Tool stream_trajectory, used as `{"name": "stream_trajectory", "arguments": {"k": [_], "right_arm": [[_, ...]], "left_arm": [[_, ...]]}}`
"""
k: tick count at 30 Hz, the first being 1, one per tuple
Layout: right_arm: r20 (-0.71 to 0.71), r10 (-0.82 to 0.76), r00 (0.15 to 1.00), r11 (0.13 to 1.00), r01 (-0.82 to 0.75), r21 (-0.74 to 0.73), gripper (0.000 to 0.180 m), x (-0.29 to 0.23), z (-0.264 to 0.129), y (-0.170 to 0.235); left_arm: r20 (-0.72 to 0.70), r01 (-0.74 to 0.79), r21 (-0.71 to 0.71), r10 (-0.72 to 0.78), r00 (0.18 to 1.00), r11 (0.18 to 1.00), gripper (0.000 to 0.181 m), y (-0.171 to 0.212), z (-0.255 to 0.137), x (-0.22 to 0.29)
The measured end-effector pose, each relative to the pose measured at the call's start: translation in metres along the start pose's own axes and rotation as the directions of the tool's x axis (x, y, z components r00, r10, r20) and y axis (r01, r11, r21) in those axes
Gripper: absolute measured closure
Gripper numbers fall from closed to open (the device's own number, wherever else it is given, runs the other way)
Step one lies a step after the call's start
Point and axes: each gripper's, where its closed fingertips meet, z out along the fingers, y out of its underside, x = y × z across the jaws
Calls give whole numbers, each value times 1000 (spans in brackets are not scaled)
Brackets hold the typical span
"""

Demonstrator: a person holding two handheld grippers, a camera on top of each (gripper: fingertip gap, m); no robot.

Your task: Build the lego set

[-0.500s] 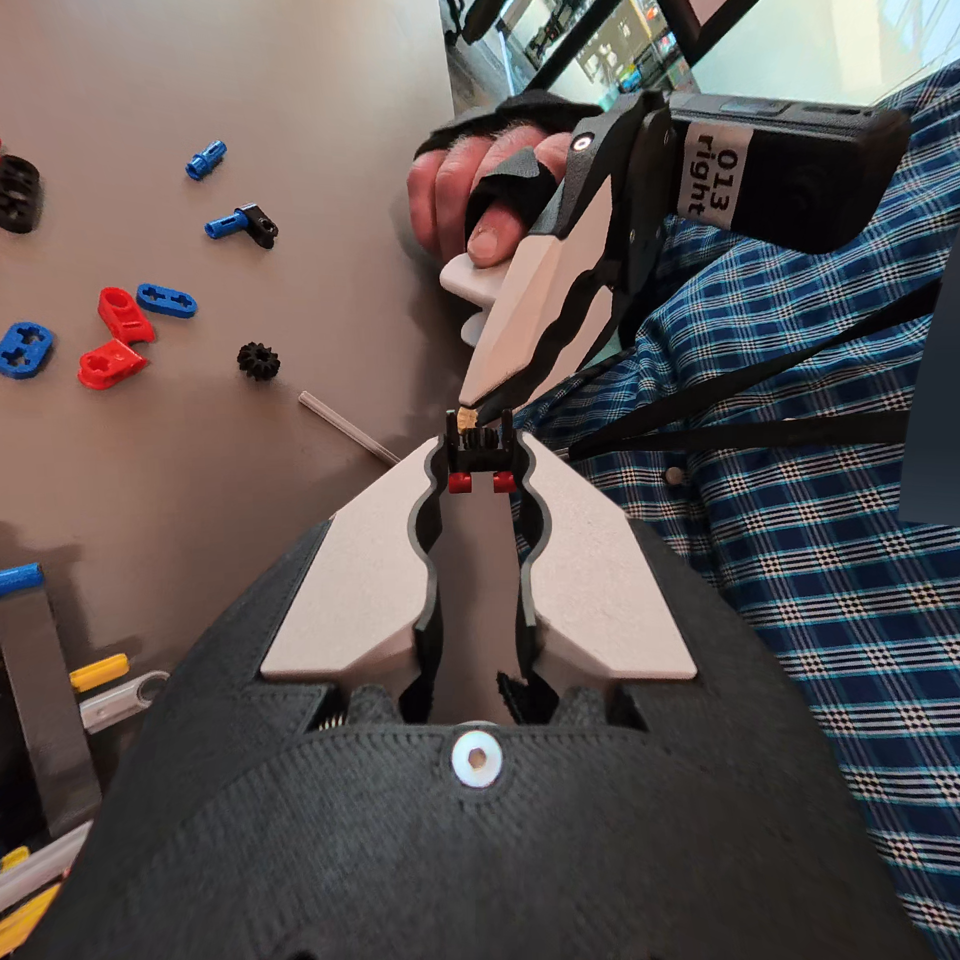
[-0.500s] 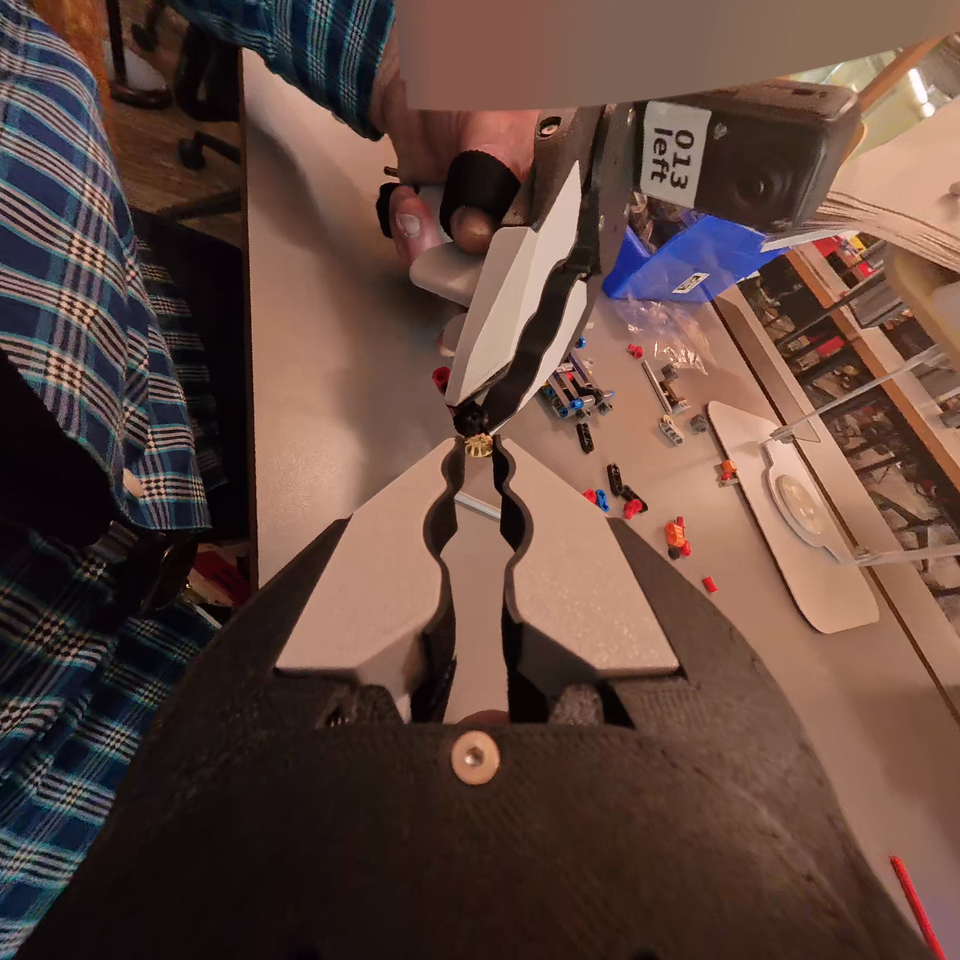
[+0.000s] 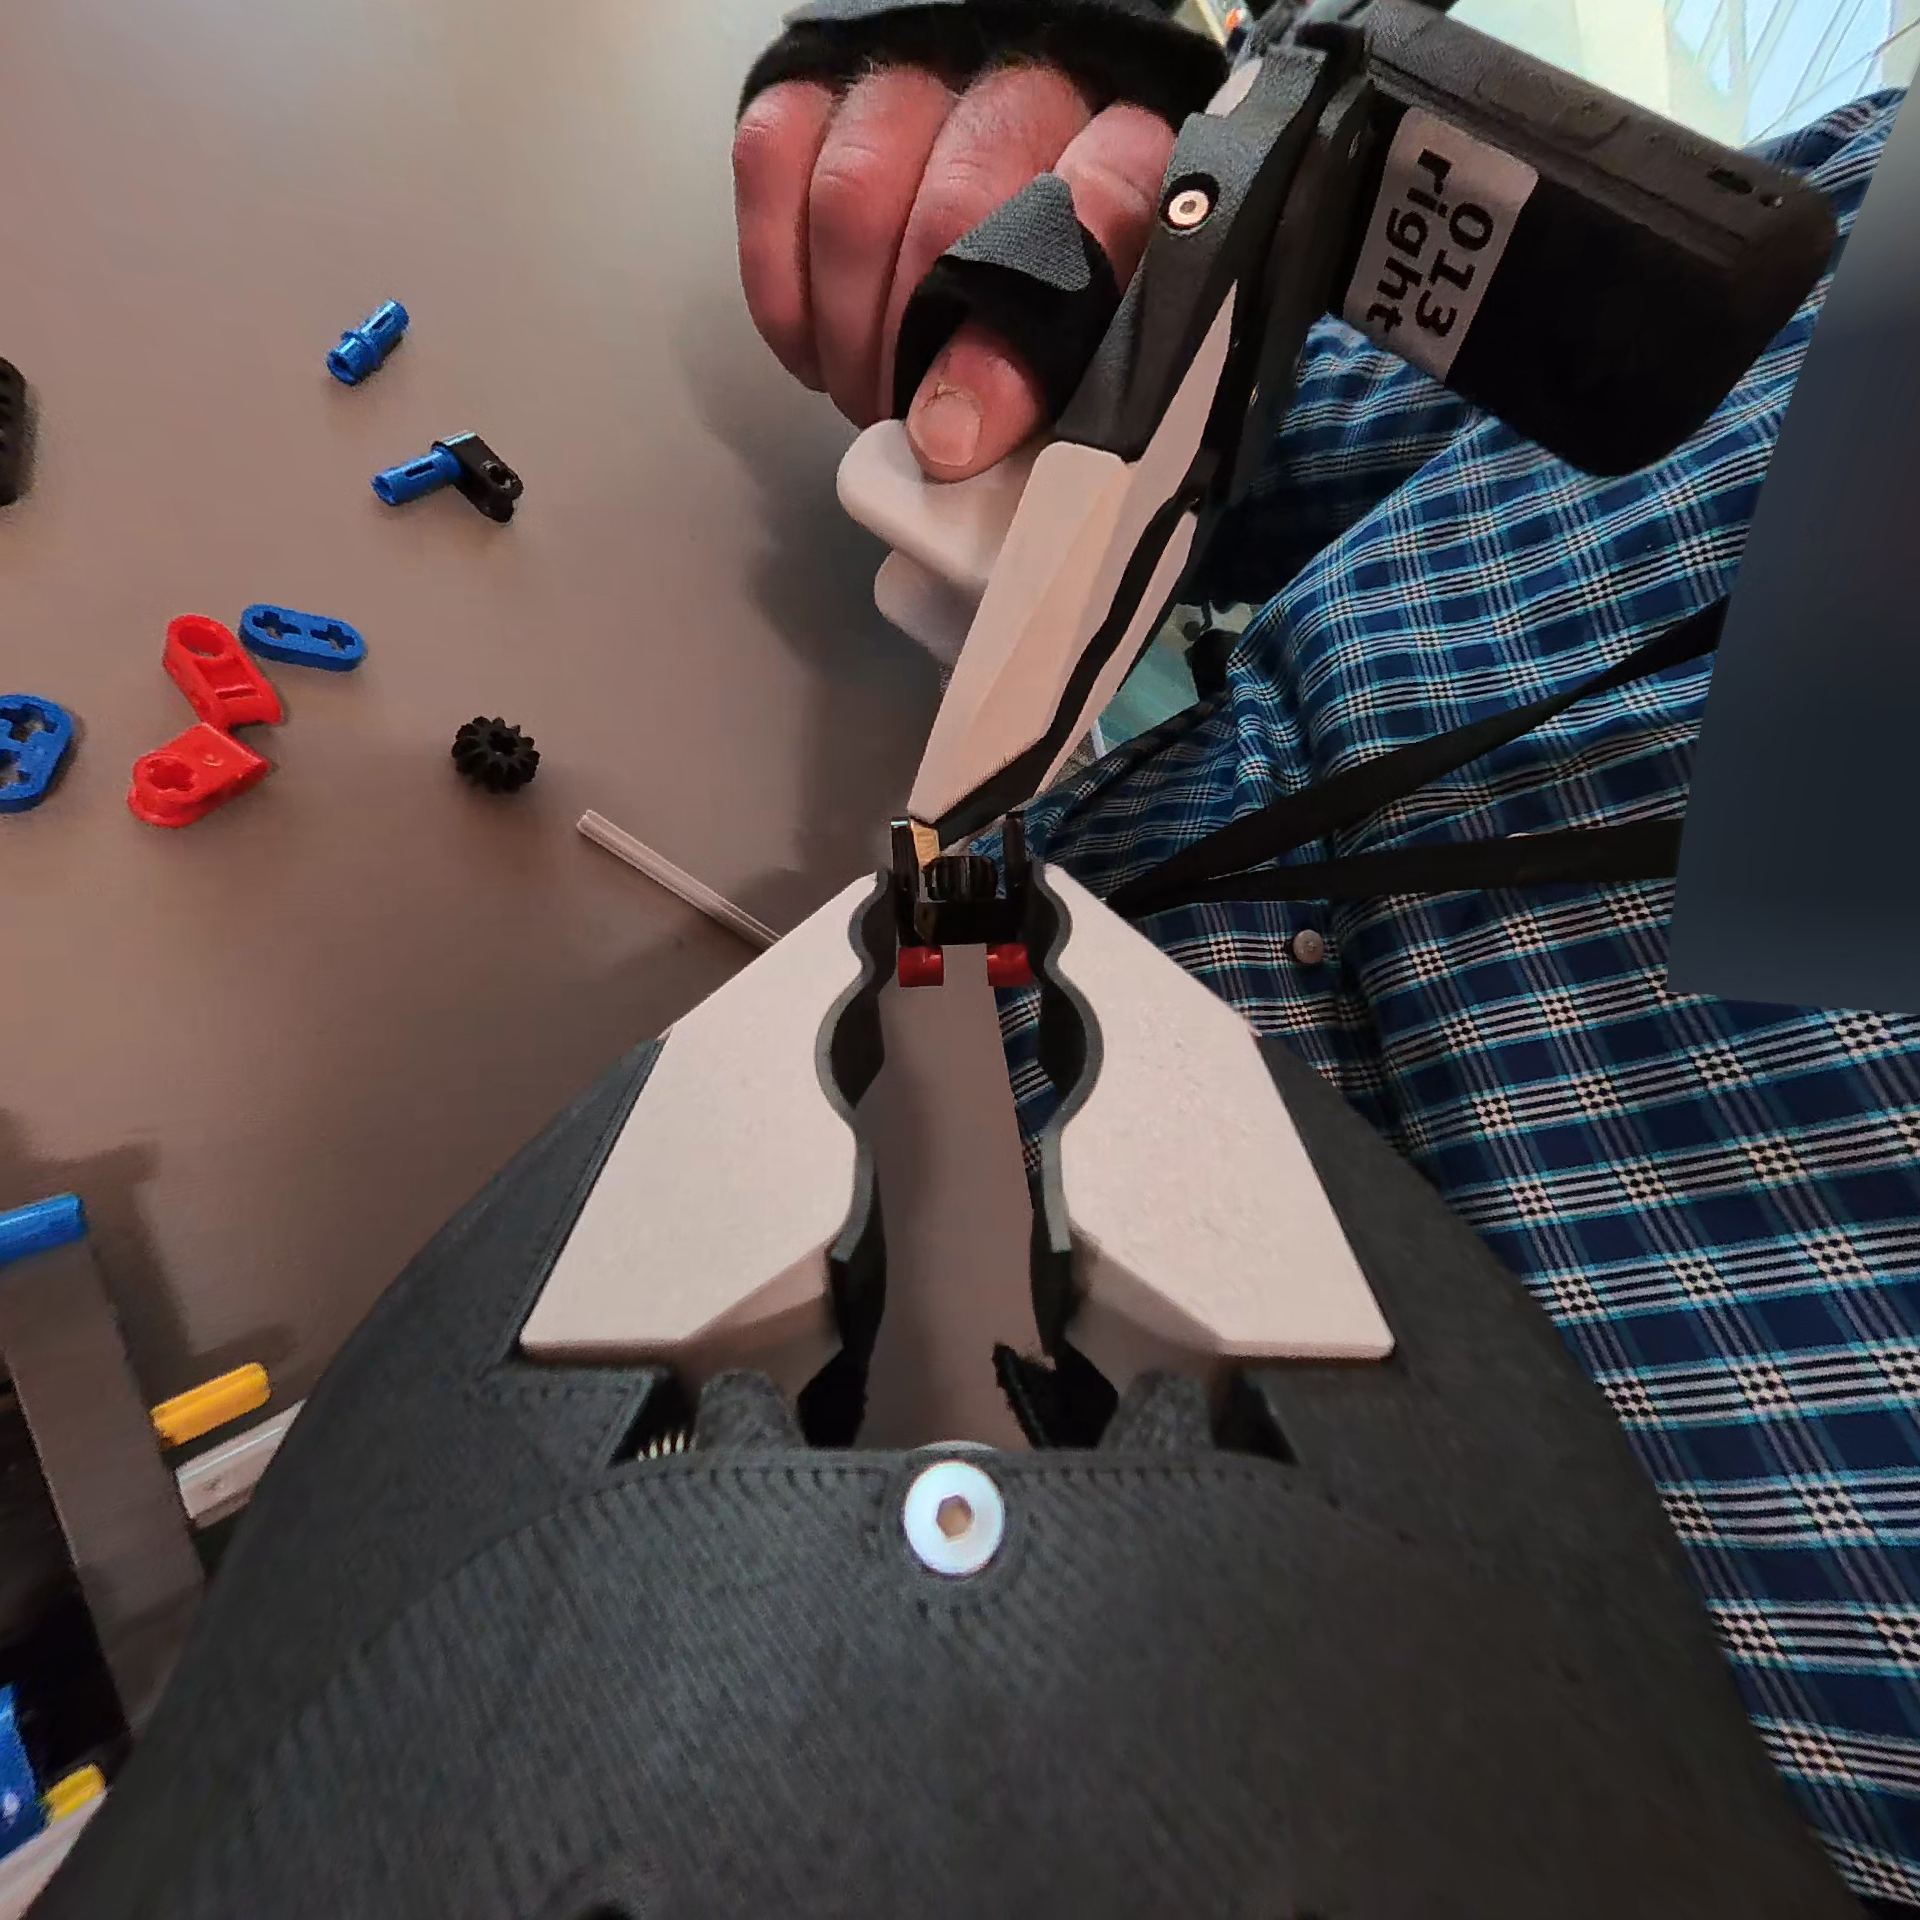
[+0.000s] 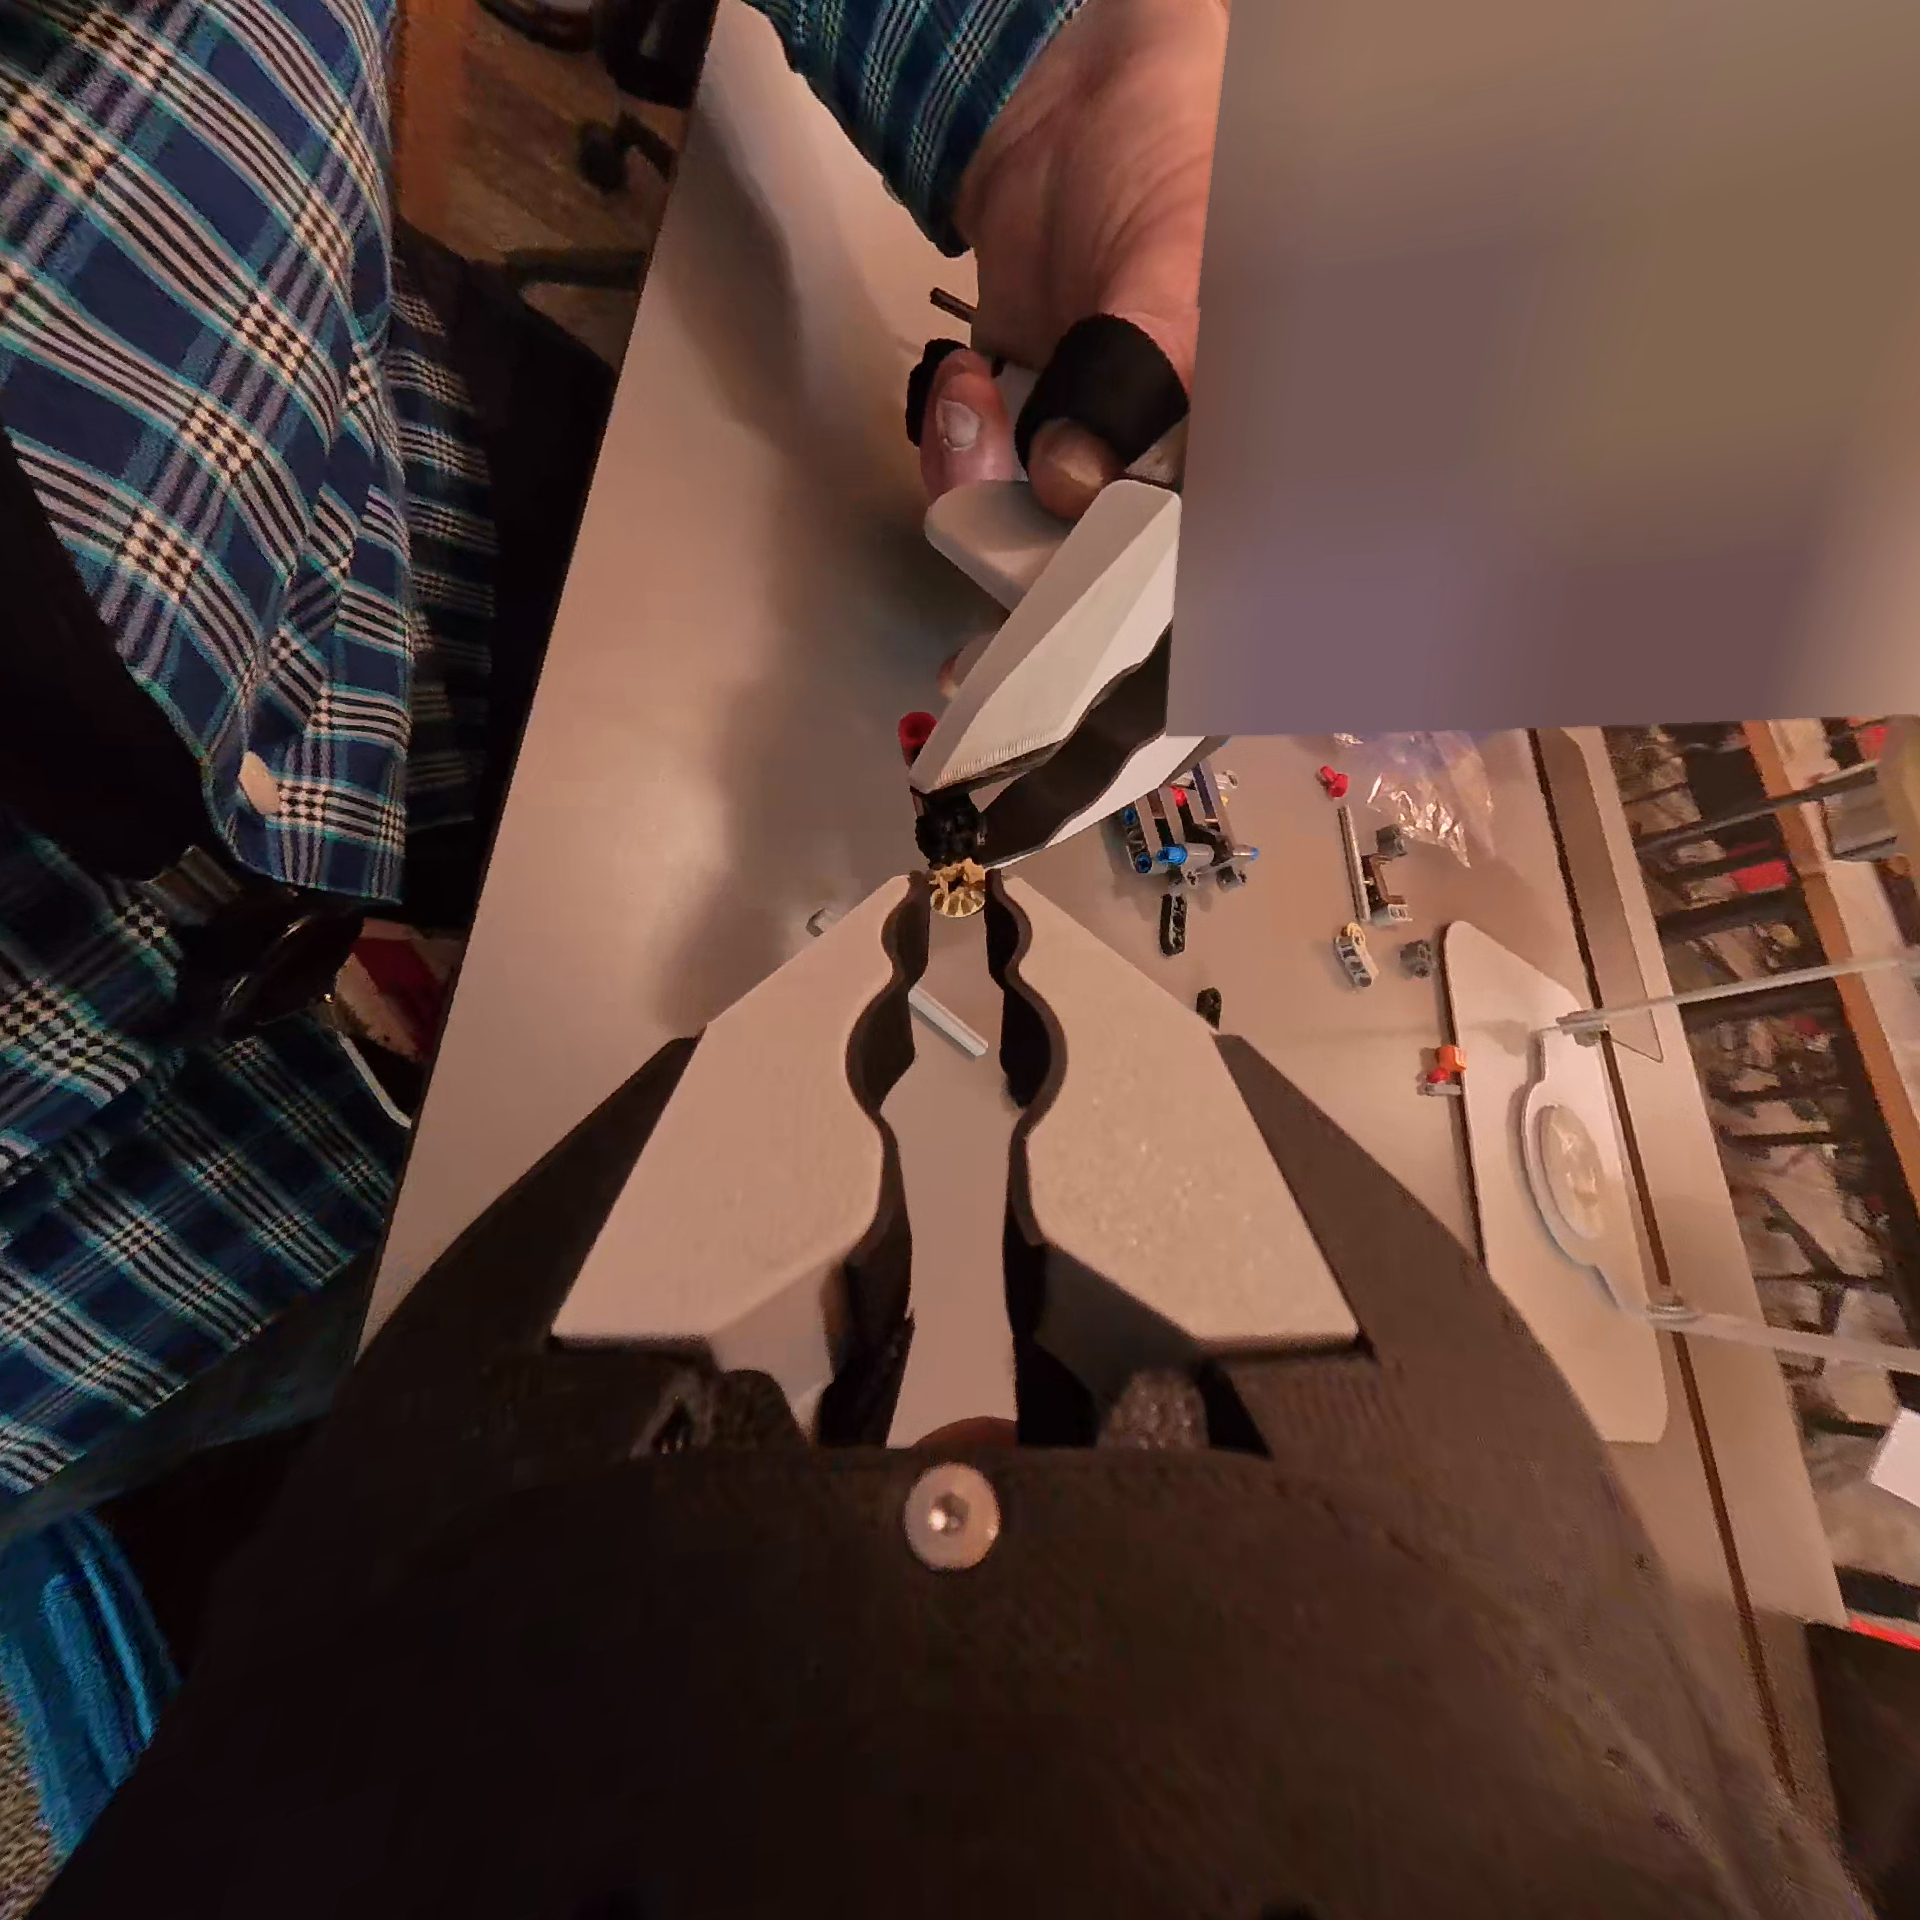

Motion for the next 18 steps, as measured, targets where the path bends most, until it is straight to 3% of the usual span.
{"name": "stream_trajectory", "arguments": {"k": [18], "right_arm": [[55,59,997,996,-63,61,166,8,3,-2]], "left_arm": [[-54,31,77,-27,998,997,158,-10,-9,1]]}}
